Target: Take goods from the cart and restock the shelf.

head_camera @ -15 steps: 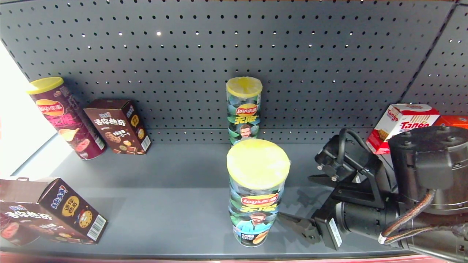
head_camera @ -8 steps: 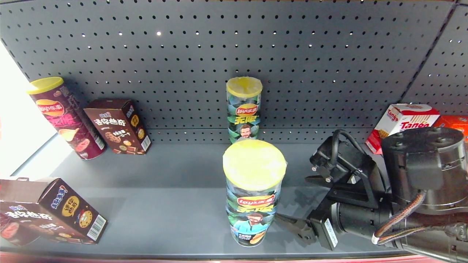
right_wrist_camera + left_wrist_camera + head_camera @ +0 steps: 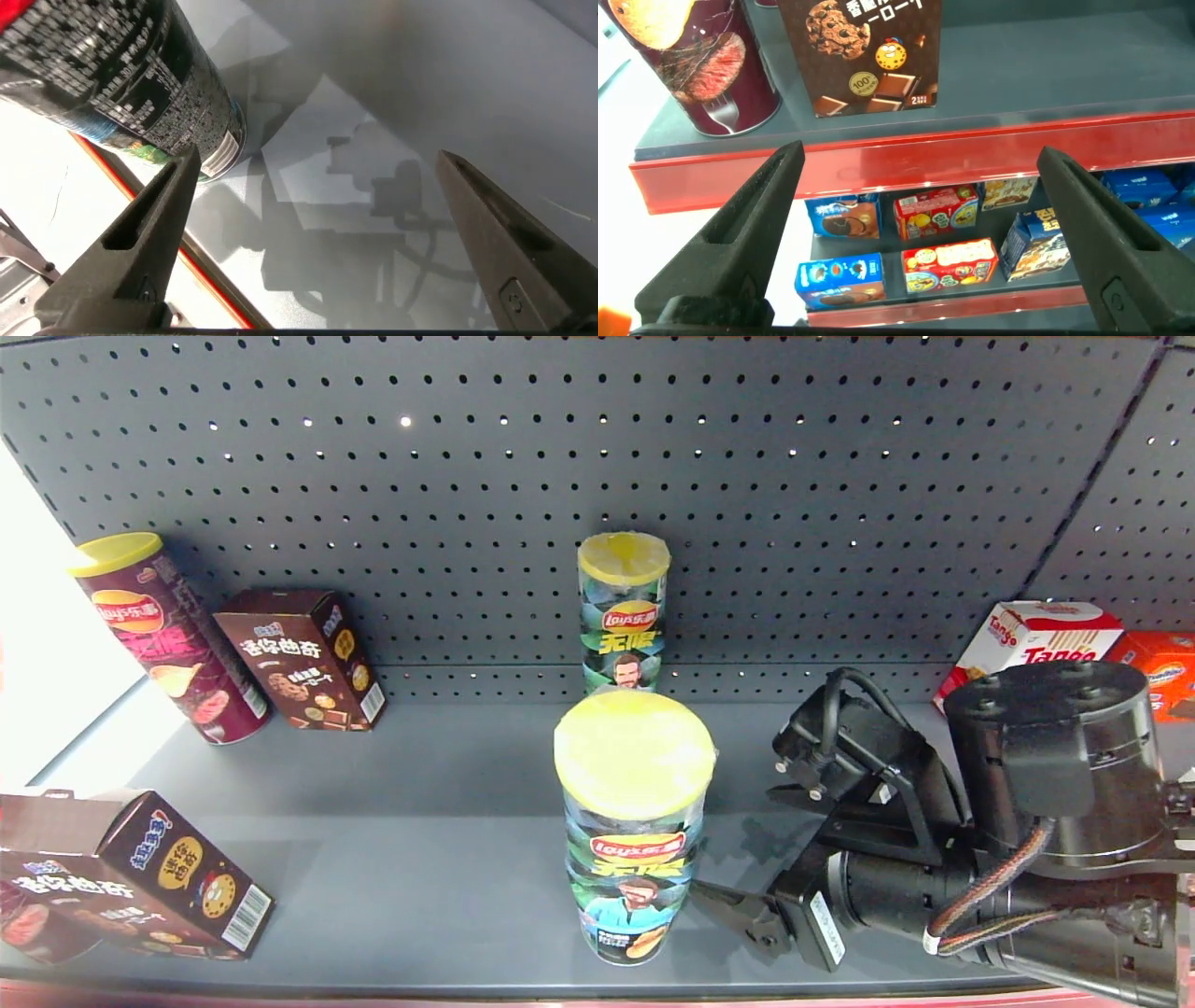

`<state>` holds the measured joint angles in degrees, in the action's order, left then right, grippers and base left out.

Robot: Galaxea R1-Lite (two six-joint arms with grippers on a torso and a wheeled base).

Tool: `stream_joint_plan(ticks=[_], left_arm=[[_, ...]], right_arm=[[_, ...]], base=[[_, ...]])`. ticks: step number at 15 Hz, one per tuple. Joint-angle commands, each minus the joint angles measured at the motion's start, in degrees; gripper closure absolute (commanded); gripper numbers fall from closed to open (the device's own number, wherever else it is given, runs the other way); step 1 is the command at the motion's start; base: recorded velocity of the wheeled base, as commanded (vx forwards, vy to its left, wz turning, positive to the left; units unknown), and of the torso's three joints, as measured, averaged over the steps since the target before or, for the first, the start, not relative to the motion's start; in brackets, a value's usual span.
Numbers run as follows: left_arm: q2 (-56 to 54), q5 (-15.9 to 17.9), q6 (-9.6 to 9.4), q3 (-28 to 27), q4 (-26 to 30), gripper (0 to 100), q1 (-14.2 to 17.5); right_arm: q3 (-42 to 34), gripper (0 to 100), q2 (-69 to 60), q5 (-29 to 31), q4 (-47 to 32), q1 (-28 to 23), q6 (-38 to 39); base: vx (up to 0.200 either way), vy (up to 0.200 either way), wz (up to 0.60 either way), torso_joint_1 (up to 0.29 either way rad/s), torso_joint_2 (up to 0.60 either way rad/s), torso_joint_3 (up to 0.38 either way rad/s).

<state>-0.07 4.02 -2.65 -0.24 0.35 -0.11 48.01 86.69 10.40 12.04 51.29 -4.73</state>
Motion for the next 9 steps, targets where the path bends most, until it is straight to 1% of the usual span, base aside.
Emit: stream_joint_plan(ticks=[1,2,4,5,6,7,8,9], left_arm=[[0.1,0.0,0.01,0.0,0.0,0,-0.1],[0.1,0.0,0.01,0.0,0.0,0,-0.1],[0.1,0.0,0.01,0.0,0.0,0,0.0],[0.1,0.0,0.01,0.0,0.0,0,0.0],[0.1,0.0,0.01,0.0,0.0,0,0.0],[0.1,0.0,0.01,0.0,0.0,0,0.0],[0.1,0.0,0.01,0.0,0.0,0,-0.1],[0.1,0.0,-0.08,0.0,0.0,0,-0.1]], right_arm=[[-0.2,0,-0.3,0.1,0.1,-0.1,0.1],[-0.4,0,-1.0,0.2,0.1,-0.4,0.2],[-0.8,0,-4.3,0.3,0.1,-2.8,0.2],[-0.8,0,-7.1,0.3,0.1,-5.4,0.2],[-0.9,0,-11.5,0.4,0.0,-10.7,0.2],[-0.9,0,-13.1,0.4,0.0,-12.4,0.2],[-1.0,0,-18.4,0.4,0.1,-18.4,0.2],[-1.1,0,-22.1,0.4,0.1,-23.0,0.2]], base=[[0.000,0.000,0.00,0.000,0.00,0.000],[0.000,0.000,0.00,0.000,0.00,0.000],[0.000,0.000,0.00,0.000,0.00,0.000],[0.000,0.000,0.00,0.000,0.00,0.000],[0.000,0.000,0.00,0.000,0.00,0.000],[0.000,0.000,0.00,0.000,0.00,0.000],[0.000,0.000,0.00,0.000,0.00,0.000],[0.000,0.000,0.00,0.000,0.00,0.000]])
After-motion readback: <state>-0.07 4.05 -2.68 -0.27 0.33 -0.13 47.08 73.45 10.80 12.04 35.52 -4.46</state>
